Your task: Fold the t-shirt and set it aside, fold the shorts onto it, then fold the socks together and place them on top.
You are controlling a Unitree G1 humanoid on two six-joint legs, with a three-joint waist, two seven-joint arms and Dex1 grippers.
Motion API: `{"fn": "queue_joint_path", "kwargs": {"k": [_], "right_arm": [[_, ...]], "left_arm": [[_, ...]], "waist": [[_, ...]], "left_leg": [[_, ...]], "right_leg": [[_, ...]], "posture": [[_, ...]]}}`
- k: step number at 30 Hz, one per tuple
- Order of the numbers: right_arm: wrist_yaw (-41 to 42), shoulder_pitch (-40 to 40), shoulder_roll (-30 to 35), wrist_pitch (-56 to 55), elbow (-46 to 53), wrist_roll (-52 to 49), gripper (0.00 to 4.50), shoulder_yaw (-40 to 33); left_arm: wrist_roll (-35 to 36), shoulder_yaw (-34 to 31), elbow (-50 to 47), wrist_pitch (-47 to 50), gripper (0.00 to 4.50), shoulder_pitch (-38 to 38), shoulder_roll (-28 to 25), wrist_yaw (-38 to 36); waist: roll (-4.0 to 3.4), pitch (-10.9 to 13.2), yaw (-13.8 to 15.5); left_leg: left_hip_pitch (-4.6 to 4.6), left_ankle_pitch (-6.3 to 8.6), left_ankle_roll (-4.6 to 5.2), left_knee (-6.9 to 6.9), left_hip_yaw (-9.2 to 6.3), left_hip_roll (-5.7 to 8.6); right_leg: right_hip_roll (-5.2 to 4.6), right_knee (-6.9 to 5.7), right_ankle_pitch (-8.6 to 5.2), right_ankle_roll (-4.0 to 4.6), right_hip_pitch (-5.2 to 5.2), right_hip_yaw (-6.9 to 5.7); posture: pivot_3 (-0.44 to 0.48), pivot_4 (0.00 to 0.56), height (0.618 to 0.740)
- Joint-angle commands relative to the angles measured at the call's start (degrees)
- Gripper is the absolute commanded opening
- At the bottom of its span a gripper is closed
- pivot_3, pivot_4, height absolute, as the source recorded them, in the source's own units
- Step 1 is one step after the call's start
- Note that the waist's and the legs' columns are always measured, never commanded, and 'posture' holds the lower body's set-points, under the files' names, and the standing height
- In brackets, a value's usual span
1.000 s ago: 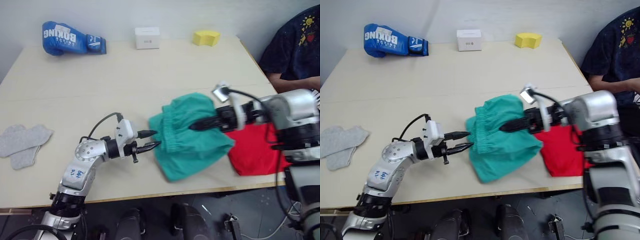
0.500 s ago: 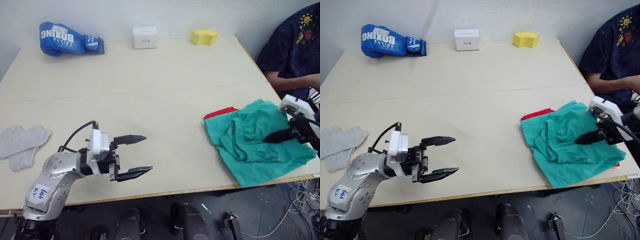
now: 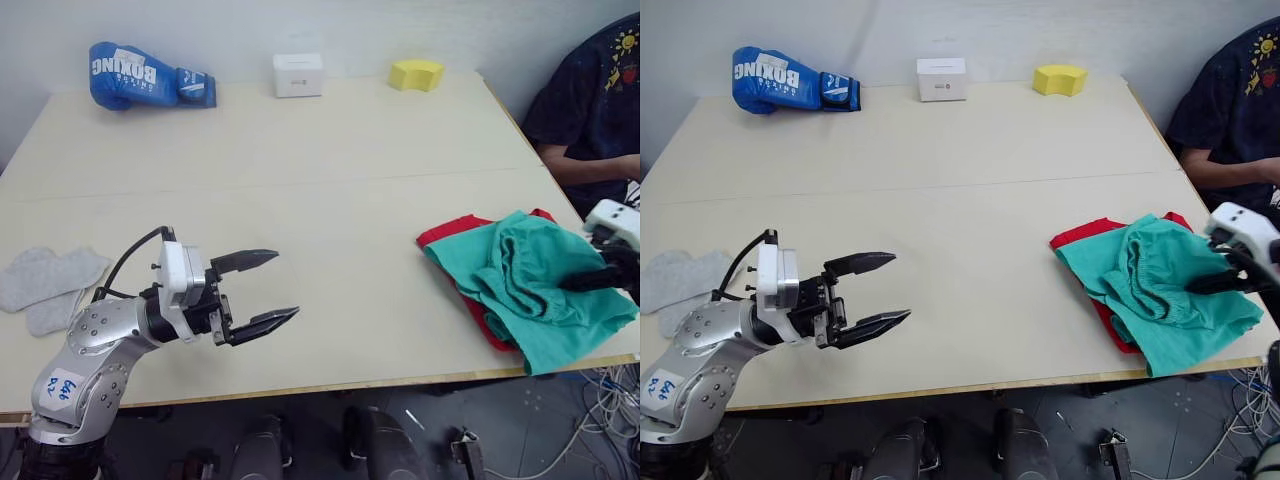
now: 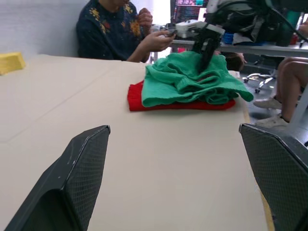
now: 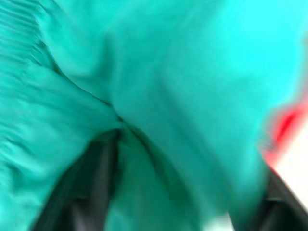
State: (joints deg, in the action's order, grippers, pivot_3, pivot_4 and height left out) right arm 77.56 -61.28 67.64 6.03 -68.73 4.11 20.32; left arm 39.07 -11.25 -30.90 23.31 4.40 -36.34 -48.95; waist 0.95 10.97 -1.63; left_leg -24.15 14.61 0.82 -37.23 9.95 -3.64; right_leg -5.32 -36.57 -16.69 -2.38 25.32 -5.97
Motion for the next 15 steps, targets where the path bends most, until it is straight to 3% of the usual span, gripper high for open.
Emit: {"fn": "queue_joint_path", "kwargs": {"k": [1, 7, 10, 12, 14, 15], "right_arm": [[-6.1, -0.8, 3.9, -9.8, 1.4, -0.2, 4.39, -6.4], [-9.1, 4.1, 3.8, -24.7, 12.4, -6.6, 4.45, -18.2], [-4.2, 16.2, 1.9, -16.9, 28.5, -14.0, 4.45, -22.7], [-5.8, 24.8, -1.2, -10.9, 41.9, -19.6, 4.45, -26.2], [-8.6, 31.6, -4.6, -5.2, 54.2, -23.5, 4.45, -28.4], [-10.2, 34.1, -6.6, -3.1, 59.3, -24.8, 4.45, -28.8]], "left_arm": [[0.7, -0.1, -0.7, -0.3, 4.50, -0.6, -0.5, -0.7], [0.5, -2.4, 5.6, -1.2, 4.50, 0.6, -2.1, -3.2], [-0.5, -2.6, 9.0, -2.3, 4.50, -0.6, -2.1, -4.5], [-1.8, -2.9, 11.1, -3.6, 4.50, -1.5, -2.2, -5.2], [-2.2, -4.3, 12.9, -4.4, 4.50, -2.3, -2.2, -4.9], [-2.8, -5.4, 13.6, -5.4, 4.50, -2.9, -2.3, -4.6]], "waist": [[0.00, 0.0, -0.1], [-0.08, 0.0, -0.8], [-0.06, 0.0, -0.4], [0.01, 0.0, -0.1], [-0.31, 0.2, -0.6], [-0.55, 0.3, -0.8]], "left_leg": [[0.01, 0.00, -0.01, 0.00, 0.00, -0.01], [0.10, -0.04, -0.13, 0.01, 0.04, -0.10], [0.13, -0.07, -0.19, 0.04, -0.02, -0.13], [0.17, -0.06, -0.20, 0.01, -0.07, -0.21], [0.38, -0.16, -0.11, 0.23, -0.94, 0.07], [0.40, -0.37, 0.02, 0.33, -1.90, 0.40]], "right_leg": [[0.02, 0.00, 0.00, 0.00, 0.00, 0.00], [0.19, -0.09, 0.00, 0.00, -0.01, 0.06], [0.23, -0.14, -0.02, 0.02, -0.03, 0.06], [0.28, -0.08, -0.02, 0.03, -0.14, 0.04], [-0.06, 0.16, -0.03, 0.02, -1.00, -0.81], [-0.47, 0.22, -0.10, -0.08, -1.61, -1.84]], "posture": [[0.000, 0.150, 0.740], [0.000, 0.150, 0.740], [0.000, 0.150, 0.740], [0.000, 0.150, 0.740], [0.000, 0.150, 0.740], [0.000, 0.150, 0.740]]}}
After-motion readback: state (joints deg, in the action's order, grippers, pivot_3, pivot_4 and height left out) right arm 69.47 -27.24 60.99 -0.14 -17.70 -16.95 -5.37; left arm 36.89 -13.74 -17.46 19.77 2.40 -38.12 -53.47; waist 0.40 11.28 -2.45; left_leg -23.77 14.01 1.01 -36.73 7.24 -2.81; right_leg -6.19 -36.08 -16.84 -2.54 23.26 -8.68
